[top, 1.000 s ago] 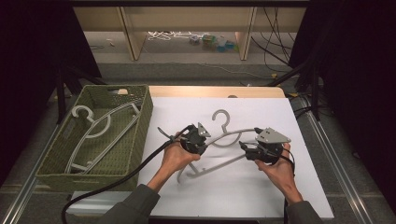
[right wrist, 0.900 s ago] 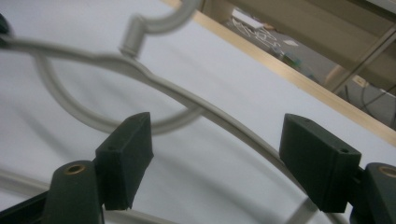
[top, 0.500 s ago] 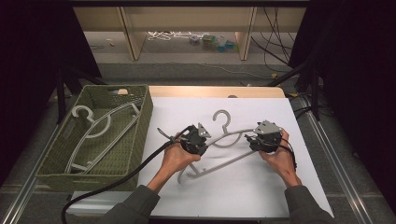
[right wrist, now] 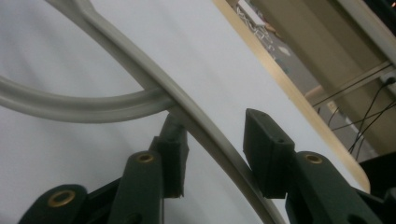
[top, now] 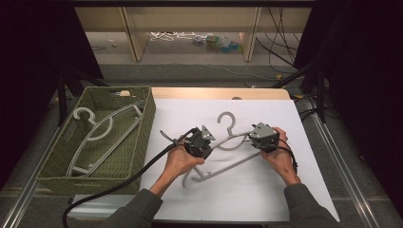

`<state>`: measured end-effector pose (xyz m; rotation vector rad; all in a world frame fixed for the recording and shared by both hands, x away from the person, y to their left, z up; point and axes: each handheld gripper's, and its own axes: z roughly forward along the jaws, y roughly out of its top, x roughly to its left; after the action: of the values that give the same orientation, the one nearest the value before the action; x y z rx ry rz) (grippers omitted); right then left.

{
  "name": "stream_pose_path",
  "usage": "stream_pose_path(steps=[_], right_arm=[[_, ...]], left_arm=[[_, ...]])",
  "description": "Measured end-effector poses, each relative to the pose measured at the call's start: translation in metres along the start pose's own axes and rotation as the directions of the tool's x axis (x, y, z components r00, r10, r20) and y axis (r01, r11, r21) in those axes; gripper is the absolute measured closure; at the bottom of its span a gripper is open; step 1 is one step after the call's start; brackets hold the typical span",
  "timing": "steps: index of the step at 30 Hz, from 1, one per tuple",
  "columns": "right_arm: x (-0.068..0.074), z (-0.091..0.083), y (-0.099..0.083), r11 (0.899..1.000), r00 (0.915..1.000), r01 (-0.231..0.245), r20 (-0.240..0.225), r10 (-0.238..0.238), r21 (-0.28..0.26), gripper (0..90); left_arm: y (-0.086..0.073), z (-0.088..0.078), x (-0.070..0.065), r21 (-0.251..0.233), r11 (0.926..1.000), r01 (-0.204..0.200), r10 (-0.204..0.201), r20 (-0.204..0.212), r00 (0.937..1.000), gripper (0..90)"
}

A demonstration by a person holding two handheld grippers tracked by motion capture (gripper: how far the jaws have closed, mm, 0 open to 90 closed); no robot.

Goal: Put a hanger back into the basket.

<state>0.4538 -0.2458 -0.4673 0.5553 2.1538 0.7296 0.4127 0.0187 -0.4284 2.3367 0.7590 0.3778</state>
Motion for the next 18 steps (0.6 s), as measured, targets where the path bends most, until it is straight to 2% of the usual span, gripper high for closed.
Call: stream_pose_path(steps=[1,4,8,11,13,14,16,18], right_arm=[[-0.001,0.000,0.000,1.000,0.9995,0.030,-0.008,-0.030,-0.005,63.1],[-0.001,-0.003,0.000,0.998,0.9984,0.056,-0.004,-0.056,-0.019,65.0],[-0.001,-0.012,0.003,0.991,0.9923,0.124,0.009,-0.124,-0.057,66.7],[-0.001,-0.018,0.004,0.983,0.9865,0.163,0.006,-0.164,-0.080,68.5],[0.001,-0.023,0.005,0.974,0.9778,0.209,0.003,-0.209,-0.091,69.9],[0.002,-0.025,0.005,0.971,0.9756,0.219,0.006,-0.219,-0.100,70.7],[0.000,-0.028,0.006,0.956,0.9613,0.275,0.018,-0.275,-0.102,72.2],[0.004,-0.033,0.007,0.941,0.9482,0.316,0.009,-0.317,-0.119,74.6]], left_arm=[[0.000,0.000,0.000,-0.001,1.0000,-0.003,0.003,0.000,1.0000,82.8],[0.000,-0.003,0.000,-0.004,0.9999,-0.015,0.015,-0.002,0.9999,82.8],[-0.002,-0.008,0.000,-0.016,0.9998,0.010,-0.010,0.005,0.9999,82.8],[-0.002,-0.012,0.001,-0.003,0.9999,-0.014,0.014,0.011,0.9998,82.7],[-0.003,-0.015,0.002,-0.001,0.9999,-0.011,0.011,0.019,0.9998,82.5],[-0.003,-0.016,0.003,-0.003,0.9997,-0.025,0.025,0.013,0.9996,82.1],[-0.003,-0.017,0.004,-0.013,0.9998,-0.018,0.019,0.018,0.9997,81.1],[-0.003,-0.019,0.006,-0.014,0.9994,-0.031,0.032,0.026,0.9992,79.1]])
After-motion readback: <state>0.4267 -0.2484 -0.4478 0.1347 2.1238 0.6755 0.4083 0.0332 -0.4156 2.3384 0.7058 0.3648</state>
